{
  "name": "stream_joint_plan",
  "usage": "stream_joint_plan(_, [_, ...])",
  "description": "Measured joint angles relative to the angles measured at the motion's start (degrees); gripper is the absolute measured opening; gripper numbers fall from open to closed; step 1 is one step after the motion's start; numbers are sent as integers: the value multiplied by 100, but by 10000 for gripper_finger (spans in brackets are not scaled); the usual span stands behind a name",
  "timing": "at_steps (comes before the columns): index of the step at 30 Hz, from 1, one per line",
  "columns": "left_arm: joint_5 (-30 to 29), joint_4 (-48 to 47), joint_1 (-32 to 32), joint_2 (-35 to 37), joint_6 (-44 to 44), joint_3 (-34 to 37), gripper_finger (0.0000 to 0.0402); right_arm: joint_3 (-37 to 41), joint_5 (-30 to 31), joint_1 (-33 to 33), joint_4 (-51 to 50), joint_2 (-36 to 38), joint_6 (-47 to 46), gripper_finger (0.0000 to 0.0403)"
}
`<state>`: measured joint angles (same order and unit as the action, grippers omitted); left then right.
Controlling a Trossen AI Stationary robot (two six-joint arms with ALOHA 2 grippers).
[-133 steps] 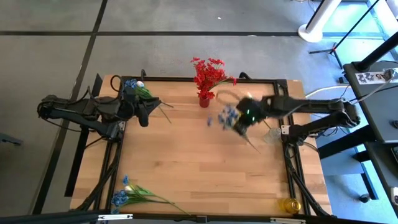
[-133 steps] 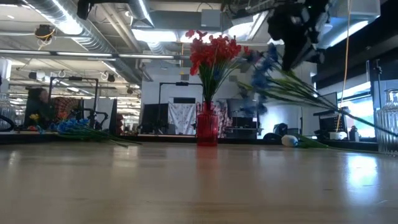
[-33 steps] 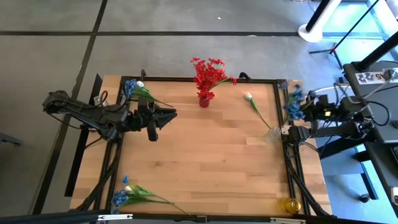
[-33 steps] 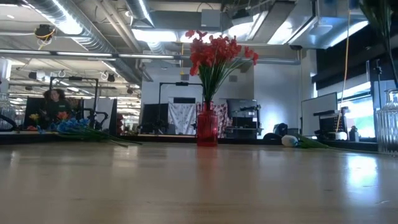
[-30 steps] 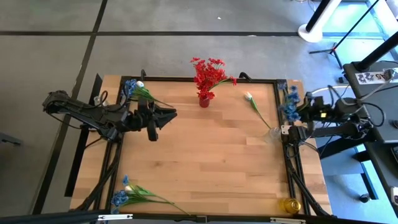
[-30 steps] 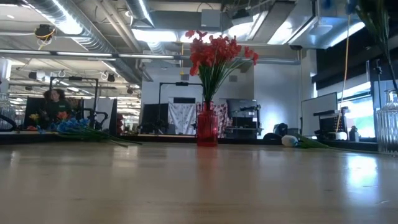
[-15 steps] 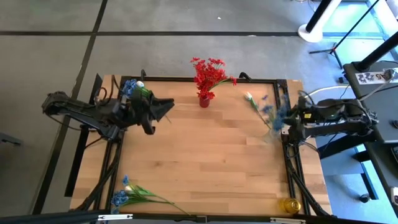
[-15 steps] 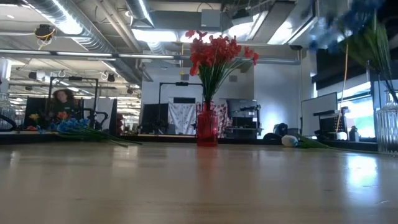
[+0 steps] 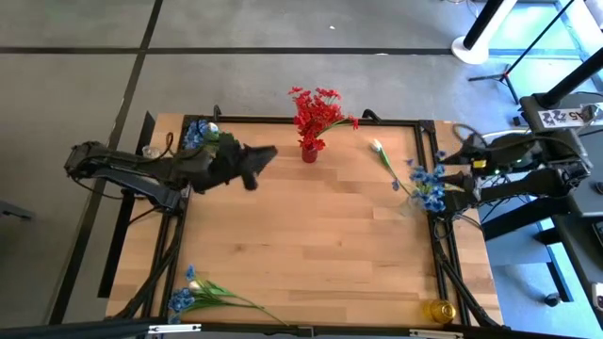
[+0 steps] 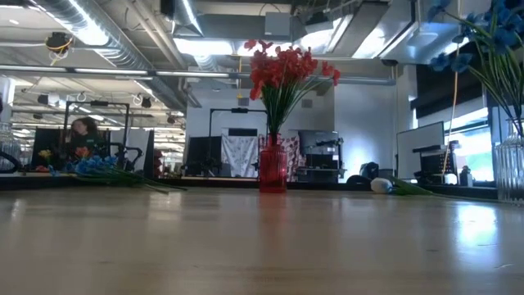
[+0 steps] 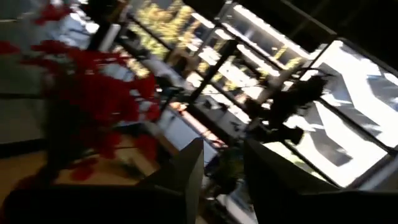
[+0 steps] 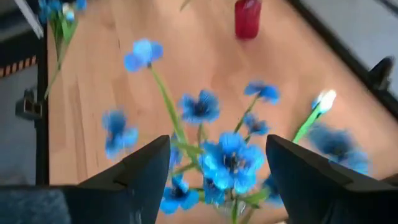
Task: Sort flowers into vase by color
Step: Put the top right blue flowers into the transparent vase, then put the top blue flowers into the transparent vase
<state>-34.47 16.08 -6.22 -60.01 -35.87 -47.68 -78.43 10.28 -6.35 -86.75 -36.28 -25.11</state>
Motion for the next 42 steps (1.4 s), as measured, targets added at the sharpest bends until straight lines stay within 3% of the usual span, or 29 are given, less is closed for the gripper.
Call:
stream_joint_plan(2, [-342, -519, 326, 0, -367, 0, 108, -227, 154, -1, 7, -29, -15, 266])
stream_joint_plan(6, [-1591, -1582, 1038, 0, -1125, 7, 108, -572, 575, 0, 60, -43, -46, 266])
stream_joint_plan(12, [-1878, -2273, 1845, 4, -1269, 4, 108, -745, 815, 0, 210, -41, -170, 266])
stream_joint_plan(20, [-1134, -4239, 3313, -91, -3469, 4, 113, -745, 1140, 0, 675, -68, -149, 266])
stream_joint_plan(26, [-697, -5400, 4313, -83, -4832, 22, 160, -745, 1314, 0, 766, -91, -169, 266])
stream_joint_plan(31, [41, -5233, 4978, -166, -5698, 582, 196, -743, 1378, -2, 766, -131, -293, 266])
stream_joint_plan(35, [71, -5079, 5231, -274, -6816, 989, 210, -737, 1611, -2, 766, -176, -462, 266])
stream_joint_plan(42, [282, -4445, 5657, -999, -7252, 1387, 212, -737, 1858, -2, 775, -315, -647, 266])
